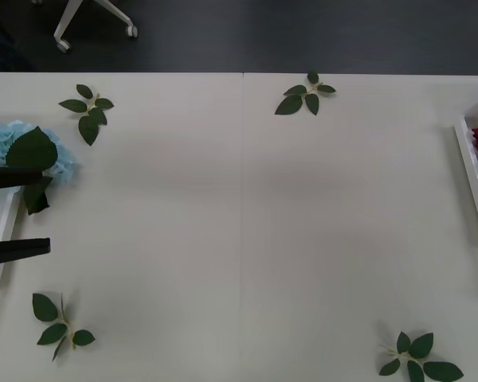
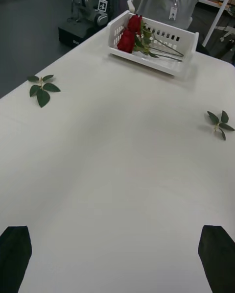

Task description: Put the red flowers into the right box and the blue flowers into the left box

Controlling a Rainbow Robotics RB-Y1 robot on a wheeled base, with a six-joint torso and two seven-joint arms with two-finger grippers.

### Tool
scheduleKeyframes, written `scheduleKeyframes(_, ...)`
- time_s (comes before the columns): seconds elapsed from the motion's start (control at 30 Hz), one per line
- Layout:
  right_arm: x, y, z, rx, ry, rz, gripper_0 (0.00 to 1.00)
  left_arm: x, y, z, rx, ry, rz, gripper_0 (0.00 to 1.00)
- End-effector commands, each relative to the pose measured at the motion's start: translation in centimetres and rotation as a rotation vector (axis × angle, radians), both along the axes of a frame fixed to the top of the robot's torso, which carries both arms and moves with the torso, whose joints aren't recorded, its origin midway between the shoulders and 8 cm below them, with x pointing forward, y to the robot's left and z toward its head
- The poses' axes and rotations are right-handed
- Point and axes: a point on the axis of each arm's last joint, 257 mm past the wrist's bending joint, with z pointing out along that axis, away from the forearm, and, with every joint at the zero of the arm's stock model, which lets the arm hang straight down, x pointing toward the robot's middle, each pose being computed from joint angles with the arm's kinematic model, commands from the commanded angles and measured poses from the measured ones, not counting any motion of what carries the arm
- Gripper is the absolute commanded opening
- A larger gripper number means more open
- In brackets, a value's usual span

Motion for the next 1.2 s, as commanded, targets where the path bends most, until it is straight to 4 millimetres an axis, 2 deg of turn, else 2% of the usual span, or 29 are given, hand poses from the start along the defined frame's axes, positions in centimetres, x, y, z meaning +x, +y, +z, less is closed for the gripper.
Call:
scheduleKeyframes(0.03, -0.6, -5.2, -0.6, -0.114, 0.015, -0.072, 0.0, 0.3, 2.5, 0.6, 0.042, -0.039, -0.02, 1.0)
scheduleKeyframes(0.17, -1.6, -8.6, -2.9, -0.153, 0.067, -0.137, 0.0, 0.5, 4.6, 0.3, 0.032, -0.001, 0.0, 1.0)
scheduleKeyframes(0.33, -3.5, -13.6, -5.5, -0.196, 0.137, -0.242, 0.0, 1.2, 6.8, 0.1, 0.027, 0.042, 0.034, 1.0)
scheduleKeyframes(0.47, -4.9, -17.1, -6.7, -0.227, 0.174, -0.317, 0.0, 1.6, 7.8, 0.2, 0.032, 0.054, 0.051, 1.0)
scheduleKeyframes(0.63, -6.3, -20.5, -7.7, -0.261, 0.209, -0.394, 0.0, 2.4, 8.8, 0.8, 0.053, 0.043, 0.078, 1.0)
scheduleKeyframes(0.93, -7.1, -23.3, -10.1, -0.301, 0.233, -0.471, 0.0, 3.5, 9.8, 0.8, 0.094, 0.029, 0.118, 1.0)
scheduleKeyframes(1.2, -5.7, -23.8, -12.2, -0.307, 0.193, -0.522, 0.0, 3.7, 9.9, 0.8, 0.104, 0.029, 0.123, 1.0)
